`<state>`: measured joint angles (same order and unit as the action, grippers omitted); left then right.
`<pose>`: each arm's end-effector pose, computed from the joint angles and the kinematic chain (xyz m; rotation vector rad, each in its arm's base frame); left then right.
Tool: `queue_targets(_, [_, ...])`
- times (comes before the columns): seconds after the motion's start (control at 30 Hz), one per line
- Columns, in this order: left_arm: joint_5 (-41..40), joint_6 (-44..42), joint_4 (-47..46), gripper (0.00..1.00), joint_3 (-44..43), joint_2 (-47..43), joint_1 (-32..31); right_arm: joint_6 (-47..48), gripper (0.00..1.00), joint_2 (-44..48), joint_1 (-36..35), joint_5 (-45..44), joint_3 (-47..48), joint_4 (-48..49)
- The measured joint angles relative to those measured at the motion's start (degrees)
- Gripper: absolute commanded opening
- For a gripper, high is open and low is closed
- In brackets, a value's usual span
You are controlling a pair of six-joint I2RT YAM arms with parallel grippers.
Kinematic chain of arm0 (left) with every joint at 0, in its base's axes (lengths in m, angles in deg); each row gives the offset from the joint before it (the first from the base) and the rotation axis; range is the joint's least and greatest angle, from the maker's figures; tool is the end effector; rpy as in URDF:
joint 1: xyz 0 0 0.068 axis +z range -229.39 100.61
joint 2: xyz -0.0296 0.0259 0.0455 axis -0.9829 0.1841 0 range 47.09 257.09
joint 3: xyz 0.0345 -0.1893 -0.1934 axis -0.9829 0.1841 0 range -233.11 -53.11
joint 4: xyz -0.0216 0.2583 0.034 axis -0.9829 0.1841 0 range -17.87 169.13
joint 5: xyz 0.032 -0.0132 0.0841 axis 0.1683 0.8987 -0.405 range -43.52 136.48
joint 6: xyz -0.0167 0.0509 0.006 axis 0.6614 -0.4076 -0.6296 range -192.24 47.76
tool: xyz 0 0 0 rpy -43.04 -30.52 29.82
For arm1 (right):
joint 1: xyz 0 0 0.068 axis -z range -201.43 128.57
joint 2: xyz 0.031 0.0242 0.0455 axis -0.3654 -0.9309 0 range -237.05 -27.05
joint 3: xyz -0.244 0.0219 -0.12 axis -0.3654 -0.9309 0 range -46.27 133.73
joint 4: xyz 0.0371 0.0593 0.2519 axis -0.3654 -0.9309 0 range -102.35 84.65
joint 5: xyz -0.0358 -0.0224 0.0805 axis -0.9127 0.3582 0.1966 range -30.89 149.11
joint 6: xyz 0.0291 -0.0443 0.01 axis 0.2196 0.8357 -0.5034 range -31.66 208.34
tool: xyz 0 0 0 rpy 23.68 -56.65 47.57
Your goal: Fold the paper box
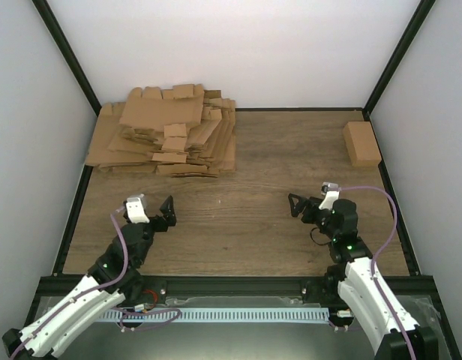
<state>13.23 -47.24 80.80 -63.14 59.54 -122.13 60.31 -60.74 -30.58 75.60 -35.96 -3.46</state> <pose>0.0950 -0.0612 0.2001 -0.1501 1.7392 -0.3572 0.1462 0.0337 0.1782 0.1325 1.9921 0.7044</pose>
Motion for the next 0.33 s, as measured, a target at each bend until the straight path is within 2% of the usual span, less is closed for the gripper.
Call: queue_targets(0.33, [0.52,-0.15,-0.5,1.0,0.2,6.08,0.0,0.0,1.0,0.22,0.0,0.22,0.0,0.04])
